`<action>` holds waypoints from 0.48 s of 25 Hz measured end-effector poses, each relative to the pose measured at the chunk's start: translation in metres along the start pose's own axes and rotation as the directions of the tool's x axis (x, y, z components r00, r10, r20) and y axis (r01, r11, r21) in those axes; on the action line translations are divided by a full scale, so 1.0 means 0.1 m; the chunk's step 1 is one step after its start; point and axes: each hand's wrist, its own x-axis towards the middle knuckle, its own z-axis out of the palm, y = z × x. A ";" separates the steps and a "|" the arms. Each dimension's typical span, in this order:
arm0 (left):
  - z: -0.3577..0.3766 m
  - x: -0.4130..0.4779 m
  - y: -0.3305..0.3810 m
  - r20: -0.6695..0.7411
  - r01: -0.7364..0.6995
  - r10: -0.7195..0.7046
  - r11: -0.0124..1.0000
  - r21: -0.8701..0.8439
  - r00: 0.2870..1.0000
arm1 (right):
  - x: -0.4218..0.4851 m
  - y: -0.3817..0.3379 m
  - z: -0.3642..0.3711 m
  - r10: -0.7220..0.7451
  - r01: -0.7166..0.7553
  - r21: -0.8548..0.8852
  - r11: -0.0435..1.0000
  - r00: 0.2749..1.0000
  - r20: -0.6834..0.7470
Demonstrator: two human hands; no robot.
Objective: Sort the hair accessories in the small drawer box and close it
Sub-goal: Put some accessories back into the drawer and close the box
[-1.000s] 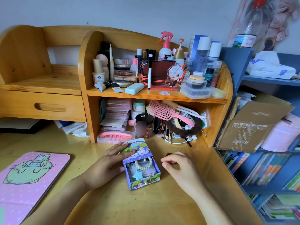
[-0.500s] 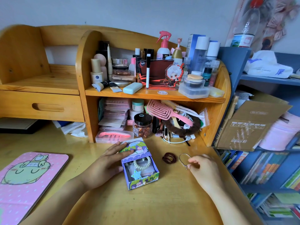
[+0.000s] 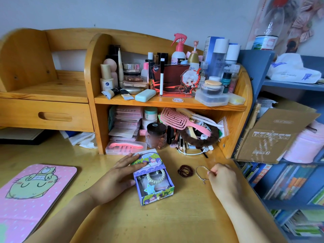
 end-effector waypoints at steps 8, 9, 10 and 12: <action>0.01 0.01 0.00 -0.004 0.003 -0.003 1.000 0.009 1.000 | -0.02 -0.02 -0.01 -0.015 0.015 -0.063 0.998 1.000 -0.013; 0.01 0.01 0.00 -0.004 0.004 -0.004 1.000 0.011 1.000 | -0.04 -0.04 0.00 -0.030 0.029 -0.060 0.998 0.999 -0.019; 0.01 0.01 0.00 -0.003 0.007 -0.007 1.000 0.012 1.000 | -0.05 -0.06 0.02 -0.051 0.050 -0.058 0.997 0.998 -0.024; 0.01 0.01 0.01 0.000 0.011 -0.011 1.000 0.011 1.000 | -0.06 -0.12 0.04 -0.099 0.097 -0.044 0.994 0.995 -0.025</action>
